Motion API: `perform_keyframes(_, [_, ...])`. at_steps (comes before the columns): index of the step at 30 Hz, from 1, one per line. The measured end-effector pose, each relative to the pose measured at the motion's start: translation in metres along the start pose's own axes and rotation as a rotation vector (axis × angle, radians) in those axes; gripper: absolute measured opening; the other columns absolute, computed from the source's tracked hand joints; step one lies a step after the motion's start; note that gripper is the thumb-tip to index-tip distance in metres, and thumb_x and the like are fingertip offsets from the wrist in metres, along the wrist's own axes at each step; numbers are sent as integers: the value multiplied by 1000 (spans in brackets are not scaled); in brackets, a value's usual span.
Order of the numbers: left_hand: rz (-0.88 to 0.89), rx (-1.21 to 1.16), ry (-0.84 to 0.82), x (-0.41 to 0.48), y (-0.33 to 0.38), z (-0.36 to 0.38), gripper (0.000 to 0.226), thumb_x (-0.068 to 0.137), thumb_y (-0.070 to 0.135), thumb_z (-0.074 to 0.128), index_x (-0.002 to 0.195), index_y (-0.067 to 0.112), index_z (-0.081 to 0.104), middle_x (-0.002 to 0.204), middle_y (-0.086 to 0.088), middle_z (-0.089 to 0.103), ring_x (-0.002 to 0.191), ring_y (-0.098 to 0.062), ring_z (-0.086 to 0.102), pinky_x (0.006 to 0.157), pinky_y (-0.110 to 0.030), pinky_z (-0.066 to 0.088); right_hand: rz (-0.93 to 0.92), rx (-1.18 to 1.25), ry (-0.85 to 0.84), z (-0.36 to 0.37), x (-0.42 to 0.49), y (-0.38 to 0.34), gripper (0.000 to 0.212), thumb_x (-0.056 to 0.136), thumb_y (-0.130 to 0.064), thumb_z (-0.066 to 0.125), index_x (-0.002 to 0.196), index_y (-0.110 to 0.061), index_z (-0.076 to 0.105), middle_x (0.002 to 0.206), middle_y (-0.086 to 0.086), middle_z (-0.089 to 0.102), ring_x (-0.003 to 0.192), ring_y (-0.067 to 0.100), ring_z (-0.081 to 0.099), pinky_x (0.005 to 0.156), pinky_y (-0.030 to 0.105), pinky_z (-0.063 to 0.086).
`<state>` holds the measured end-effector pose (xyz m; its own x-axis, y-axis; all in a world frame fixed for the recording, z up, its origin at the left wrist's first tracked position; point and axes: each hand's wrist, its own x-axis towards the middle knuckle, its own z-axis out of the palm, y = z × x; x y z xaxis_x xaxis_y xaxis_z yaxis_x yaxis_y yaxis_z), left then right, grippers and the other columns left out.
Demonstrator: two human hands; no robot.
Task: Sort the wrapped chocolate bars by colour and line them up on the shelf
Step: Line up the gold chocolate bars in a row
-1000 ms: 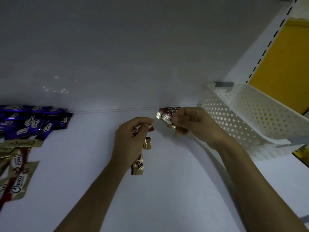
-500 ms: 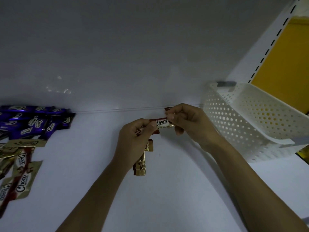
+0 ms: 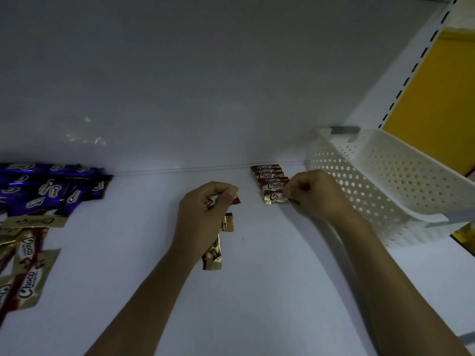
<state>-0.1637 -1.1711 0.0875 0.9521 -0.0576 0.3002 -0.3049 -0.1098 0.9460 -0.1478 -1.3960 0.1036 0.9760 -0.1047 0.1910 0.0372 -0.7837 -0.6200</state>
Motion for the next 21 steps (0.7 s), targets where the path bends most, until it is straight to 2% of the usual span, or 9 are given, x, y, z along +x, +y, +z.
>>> perform_keyframes(2, [15, 21, -6, 1, 0, 0, 19, 91, 14, 61, 83, 31, 67, 73, 27, 67, 70, 3, 64, 51, -13, 50, 2, -142, 10, 6, 2, 3, 13, 82, -13, 68, 77, -24, 74, 79, -2, 70, 77, 19, 64, 76, 33, 52])
perform_keyframes(5, [30, 25, 0, 1, -3, 0, 19, 91, 14, 62, 84, 31, 67, 74, 25, 68, 72, 2, 65, 52, -13, 50, -73, -228, 92, 10, 5, 1, 13, 82, -13, 66, 82, -22, 76, 84, 7, 70, 84, 29, 60, 75, 37, 51])
perform_keyframes(10, [27, 18, 28, 1, -3, 1, 15, 91, 15, 61, 87, 28, 68, 77, 17, 69, 73, 2, 66, 50, -12, 49, -113, -320, 188, 11, 6, -3, 9, 83, -17, 68, 89, -17, 74, 95, 11, 63, 93, 29, 53, 77, 37, 45])
perform_keyframes(12, [35, 26, 41, 1, -3, 0, 15, 92, 15, 61, 88, 28, 68, 76, 20, 69, 74, 2, 66, 52, -12, 49, -127, -296, 258, 12, 4, -8, 7, 81, -23, 71, 85, -17, 71, 90, 7, 62, 87, 25, 54, 71, 33, 44])
perform_keyframes(14, [33, 29, 61, 1, -4, 0, 16, 92, 16, 61, 87, 30, 68, 77, 25, 68, 73, 3, 65, 51, -13, 50, -151, -101, 267, 15, -5, -24, 18, 82, -32, 71, 71, -19, 64, 72, 0, 62, 69, 18, 55, 61, 30, 41])
perform_keyframes(16, [16, -1, 103, 2, -4, 0, 17, 93, 17, 60, 85, 31, 67, 77, 24, 68, 71, 2, 65, 51, -14, 49, -139, 163, 101, 20, -19, -49, 31, 82, -38, 69, 63, -15, 60, 60, 0, 62, 56, 15, 55, 55, 28, 41])
perform_keyframes(18, [17, -34, 154, 3, -4, -1, 18, 93, 15, 59, 85, 29, 67, 77, 22, 69, 73, 2, 65, 56, -14, 50, -142, 336, -190, 29, -33, -70, 27, 79, -33, 74, 67, -12, 61, 60, -1, 64, 54, 10, 58, 53, 24, 43])
perform_keyframes(20, [24, -53, 229, 5, -2, -3, 19, 94, 12, 57, 84, 26, 66, 75, 24, 69, 74, 5, 65, 61, -11, 49, -182, 352, -409, 41, -43, -82, 28, 69, -33, 81, 73, -17, 59, 64, -4, 65, 58, 8, 60, 56, 25, 46])
perform_keyframes(21, [9, -88, 270, 5, -2, -4, 19, 94, 12, 56, 84, 25, 65, 74, 23, 69, 71, 5, 64, 62, -11, 49, -206, 338, -459, 47, -47, -85, 33, 66, -35, 83, 77, -19, 57, 68, -4, 67, 62, 11, 63, 59, 29, 49])
